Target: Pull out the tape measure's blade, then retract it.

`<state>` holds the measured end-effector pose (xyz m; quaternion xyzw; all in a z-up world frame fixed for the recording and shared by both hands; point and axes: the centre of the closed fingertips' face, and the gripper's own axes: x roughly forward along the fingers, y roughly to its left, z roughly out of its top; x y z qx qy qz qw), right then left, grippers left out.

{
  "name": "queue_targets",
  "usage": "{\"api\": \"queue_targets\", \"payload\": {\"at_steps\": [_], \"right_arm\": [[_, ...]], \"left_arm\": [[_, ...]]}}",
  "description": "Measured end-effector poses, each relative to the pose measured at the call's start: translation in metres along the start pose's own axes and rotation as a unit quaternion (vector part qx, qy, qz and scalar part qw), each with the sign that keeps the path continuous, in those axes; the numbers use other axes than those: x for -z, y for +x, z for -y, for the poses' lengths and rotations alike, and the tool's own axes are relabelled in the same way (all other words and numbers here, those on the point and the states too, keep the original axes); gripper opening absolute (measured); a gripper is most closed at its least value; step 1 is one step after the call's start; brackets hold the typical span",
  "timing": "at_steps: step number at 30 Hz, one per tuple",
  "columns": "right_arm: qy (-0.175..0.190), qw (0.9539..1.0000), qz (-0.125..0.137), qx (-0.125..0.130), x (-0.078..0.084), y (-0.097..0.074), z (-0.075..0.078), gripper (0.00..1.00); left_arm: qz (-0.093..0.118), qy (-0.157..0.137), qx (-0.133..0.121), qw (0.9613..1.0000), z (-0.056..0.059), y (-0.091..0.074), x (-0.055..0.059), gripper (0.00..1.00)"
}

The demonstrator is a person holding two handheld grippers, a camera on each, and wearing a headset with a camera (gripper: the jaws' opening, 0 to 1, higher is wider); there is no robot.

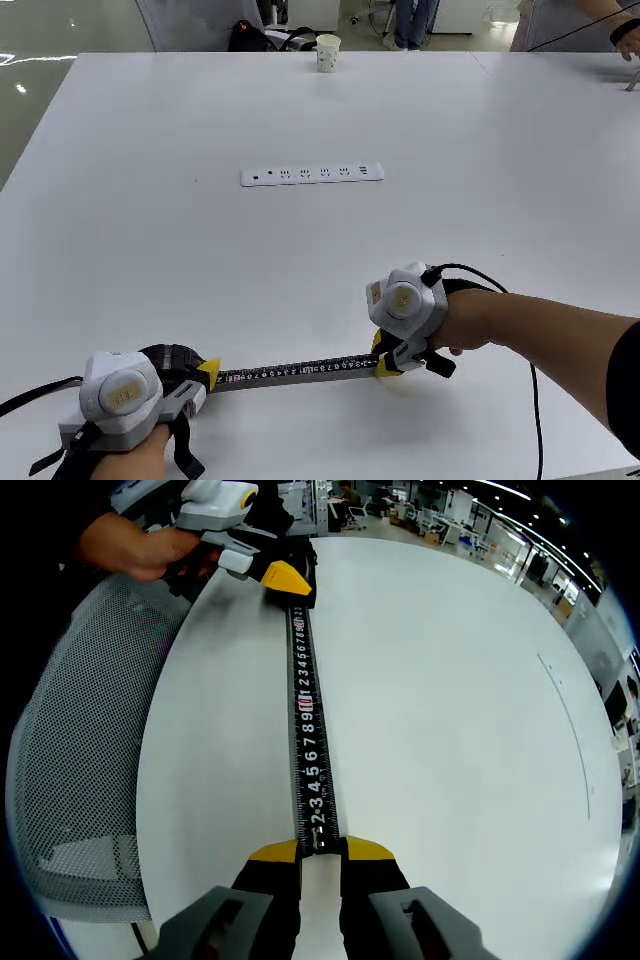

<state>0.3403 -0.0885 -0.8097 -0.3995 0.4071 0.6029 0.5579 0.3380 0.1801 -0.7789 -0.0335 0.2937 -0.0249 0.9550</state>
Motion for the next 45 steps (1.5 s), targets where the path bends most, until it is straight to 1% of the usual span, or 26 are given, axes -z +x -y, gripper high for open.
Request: {"api": "queue_targets", "payload": {"at_steps": [6, 11, 14, 15, 16, 18, 23, 38, 40, 45], "right_arm": [[0.005, 1.0, -0.002, 0.0, -0.0004, -0.0005, -0.0003, 0.1], [0.004, 1.0, -0.007, 0.001, -0.0007, -0.0004, -0.0005, 0.1], [0.005, 0.9999, -0.009, 0.001, -0.0007, -0.0004, -0.0002, 0.1], [0.016, 0.9999, -0.004, 0.002, -0.0021, 0.0012, 0.0006, 0.11], [0.019, 0.9998, -0.007, 0.002, -0.0007, 0.0011, 0.0013, 0.11], [0.012, 0.9999, -0.01, 0.002, -0.001, 0.0011, 0.0009, 0.1], [0.008, 0.9999, -0.015, 0.001, -0.0015, 0.0014, 0.0005, 0.1], [0.018, 0.9998, -0.011, 0.004, -0.0048, 0.0021, -0.0004, 0.1], [0.013, 0.9999, -0.009, 0.004, -0.0056, 0.0019, -0.0006, 0.1], [0.017, 0.9998, -0.009, 0.008, -0.0076, 0.0022, -0.0015, 0.1]], "left_arm": [[-0.003, -0.016, 0.008, 0.9998, -0.0011, -0.0008, 0.0016, 0.65], [-0.014, 0.0, 0.008, 0.9999, 0.001, 0.0005, 0.0025, 0.64], [-0.016, 0.002, 0.009, 0.9998, 0.0007, 0.0002, 0.0031, 0.64], [-0.017, 0.006, 0.009, 0.9998, 0.0002, 0.0011, 0.0033, 0.64], [-0.018, 0.003, 0.009, 0.9998, 0.0001, 0.0016, 0.0036, 0.64], [-0.019, 0.004, 0.009, 0.9998, 0.0003, 0.0015, 0.004, 0.63], [-0.02, 0.003, 0.01, 0.9997, 0.0003, 0.001, 0.0045, 0.64], [-0.022, 0.004, 0.012, 0.9997, -0.0003, -0.0007, 0.0039, 0.64], [-0.021, 0.005, 0.012, 0.9997, -0.0003, -0.0007, 0.0039, 0.64], [-0.015, 0.008, 0.013, 0.9998, -0.0003, -0.0015, 0.003, 0.64]]}}
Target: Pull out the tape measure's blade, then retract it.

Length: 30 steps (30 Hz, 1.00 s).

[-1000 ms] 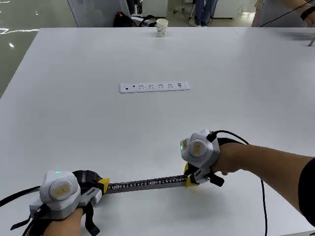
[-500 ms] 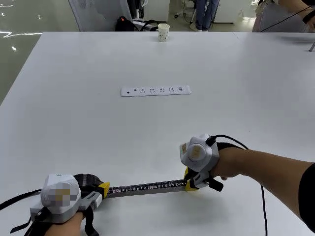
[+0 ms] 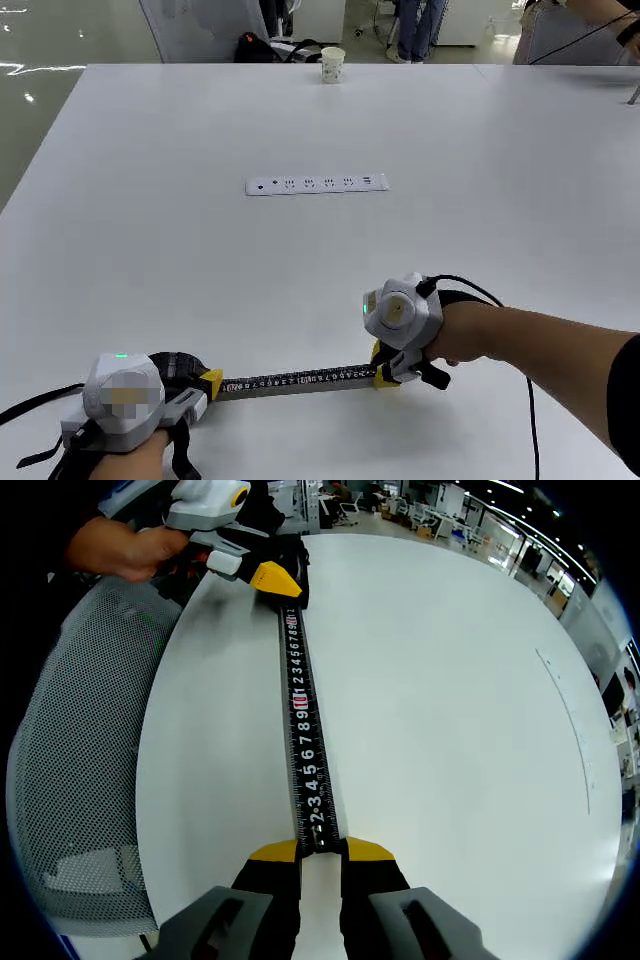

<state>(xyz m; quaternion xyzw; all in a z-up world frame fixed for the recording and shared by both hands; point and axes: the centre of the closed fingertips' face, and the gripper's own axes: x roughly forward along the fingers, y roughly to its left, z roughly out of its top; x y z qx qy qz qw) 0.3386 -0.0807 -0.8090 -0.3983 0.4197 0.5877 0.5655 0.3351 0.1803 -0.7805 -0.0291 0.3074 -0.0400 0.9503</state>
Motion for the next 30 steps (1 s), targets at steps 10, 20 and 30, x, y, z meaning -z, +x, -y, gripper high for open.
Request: {"api": "queue_targets", "payload": {"at_steps": [10, 20, 30], "right_arm": [[0.001, 1.0, -0.003, 0.0, -0.003, 0.001, 0.0, 0.1], [0.006, 1.0, -0.003, 0.001, -0.007, 0.003, 0.0, 0.1], [0.01, 0.9999, -0.004, 0.0, -0.01, 0.004, -0.001, 0.1]], "left_arm": [[-0.008, -0.002, 0.003, 1.0, 0.0, 0.0, 0.001, 0.64], [-0.013, -0.001, 0.004, 0.9999, -0.001, 0.001, 0.002, 0.64], [-0.013, -0.001, 0.004, 0.9999, -0.001, 0.001, 0.001, 0.64]]}}
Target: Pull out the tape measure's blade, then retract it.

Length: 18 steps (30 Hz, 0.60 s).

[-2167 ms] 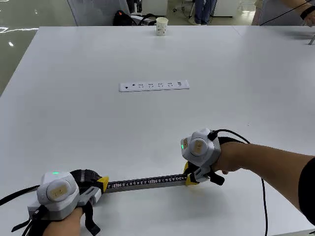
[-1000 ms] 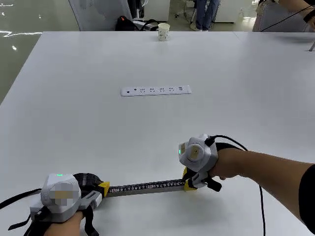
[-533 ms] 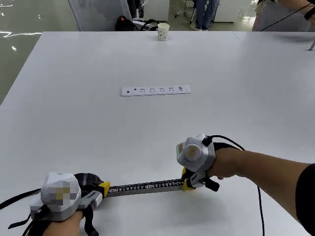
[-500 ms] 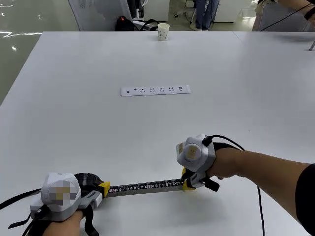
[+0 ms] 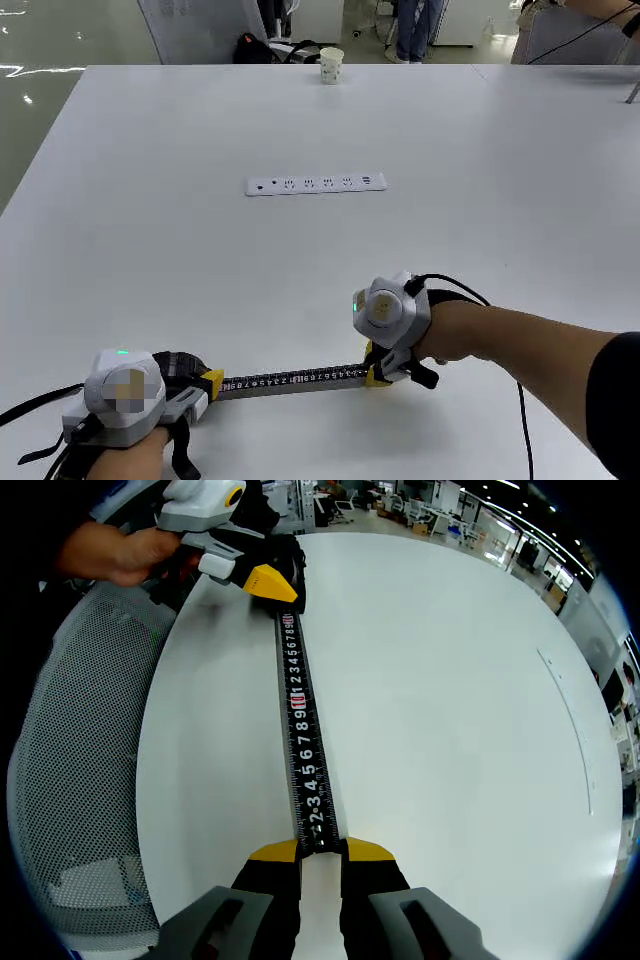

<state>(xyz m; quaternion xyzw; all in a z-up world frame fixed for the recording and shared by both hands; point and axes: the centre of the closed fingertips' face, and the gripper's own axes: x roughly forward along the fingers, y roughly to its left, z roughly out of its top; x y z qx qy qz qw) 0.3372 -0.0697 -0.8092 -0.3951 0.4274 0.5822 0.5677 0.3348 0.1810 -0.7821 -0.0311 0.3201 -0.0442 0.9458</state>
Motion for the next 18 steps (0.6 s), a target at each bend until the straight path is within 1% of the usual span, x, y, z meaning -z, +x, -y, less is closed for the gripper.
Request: {"api": "queue_targets", "payload": {"at_steps": [6, 10, 18], "right_arm": [[0.006, 1.0, 0.003, -0.002, -0.0013, 0.0011, 0.0001, 0.1], [-0.003, 1.0, -0.002, -0.005, -0.0023, 0.0014, -0.0004, 0.1], [-0.004, 0.9999, -0.013, -0.003, -0.0053, 0.0026, -0.0012, 0.1]], "left_arm": [[-0.003, -0.001, 0.001, 1.0, 0.0001, -0.0001, 0.0003, 0.64], [-0.002, -0.001, 0.0, 1.0, -0.0003, 0.0001, -0.0002, 0.64], [-0.003, -0.001, 0.001, 1.0, -0.0005, 0.0003, -0.0003, 0.64]]}}
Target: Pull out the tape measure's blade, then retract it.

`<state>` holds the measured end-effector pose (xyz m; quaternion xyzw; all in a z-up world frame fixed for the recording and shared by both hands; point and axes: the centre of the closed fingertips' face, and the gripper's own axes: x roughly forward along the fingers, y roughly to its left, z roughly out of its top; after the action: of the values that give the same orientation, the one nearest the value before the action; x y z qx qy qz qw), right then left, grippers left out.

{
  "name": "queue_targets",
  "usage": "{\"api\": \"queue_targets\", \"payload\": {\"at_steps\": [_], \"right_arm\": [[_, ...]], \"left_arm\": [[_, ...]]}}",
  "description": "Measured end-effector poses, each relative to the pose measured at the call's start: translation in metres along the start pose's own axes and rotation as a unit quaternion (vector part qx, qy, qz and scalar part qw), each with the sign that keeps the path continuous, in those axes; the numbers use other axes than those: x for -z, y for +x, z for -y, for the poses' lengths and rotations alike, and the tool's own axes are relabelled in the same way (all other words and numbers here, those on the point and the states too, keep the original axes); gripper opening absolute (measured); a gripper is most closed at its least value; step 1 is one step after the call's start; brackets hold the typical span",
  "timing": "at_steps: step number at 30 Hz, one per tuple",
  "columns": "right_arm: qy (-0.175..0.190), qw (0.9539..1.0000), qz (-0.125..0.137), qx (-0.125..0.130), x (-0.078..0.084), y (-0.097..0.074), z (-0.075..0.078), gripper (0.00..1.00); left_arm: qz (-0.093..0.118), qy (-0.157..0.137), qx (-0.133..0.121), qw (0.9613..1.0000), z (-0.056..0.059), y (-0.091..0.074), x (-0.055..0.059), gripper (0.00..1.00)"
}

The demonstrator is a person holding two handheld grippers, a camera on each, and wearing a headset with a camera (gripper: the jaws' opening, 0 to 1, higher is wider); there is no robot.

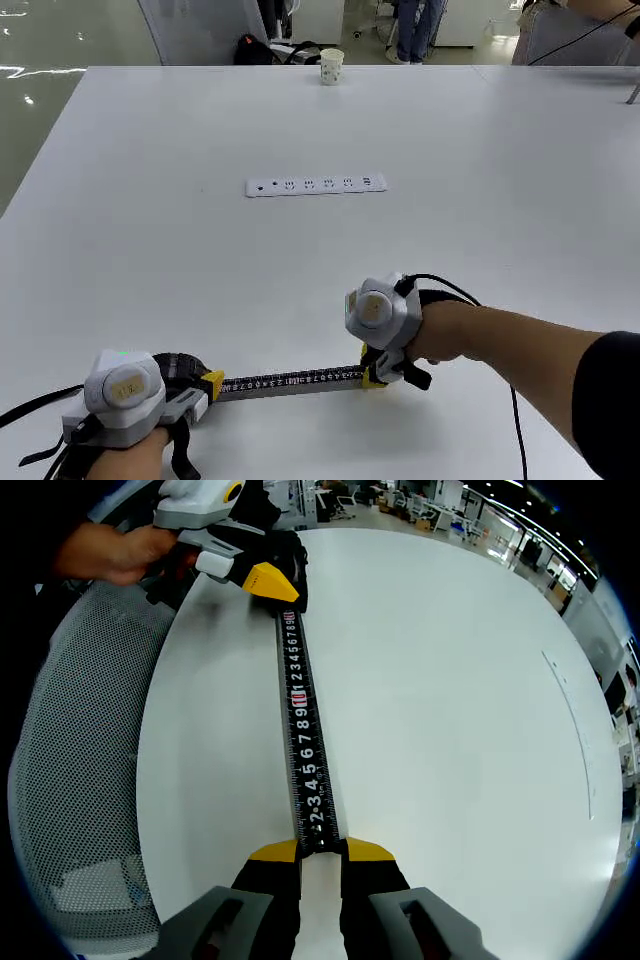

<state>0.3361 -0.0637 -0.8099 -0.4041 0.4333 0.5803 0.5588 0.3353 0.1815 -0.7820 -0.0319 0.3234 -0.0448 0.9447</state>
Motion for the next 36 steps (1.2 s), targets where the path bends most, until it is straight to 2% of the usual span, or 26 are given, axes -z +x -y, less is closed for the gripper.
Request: {"api": "queue_targets", "payload": {"at_steps": [36], "right_arm": [[0.0, 1.0, 0.002, 0.004, -0.013, 0.004, -0.001, 0.1]], "left_arm": [[-0.001, 0.001, -0.001, 1.0, 0.001, 0.0, 0.001, 0.64]]}}
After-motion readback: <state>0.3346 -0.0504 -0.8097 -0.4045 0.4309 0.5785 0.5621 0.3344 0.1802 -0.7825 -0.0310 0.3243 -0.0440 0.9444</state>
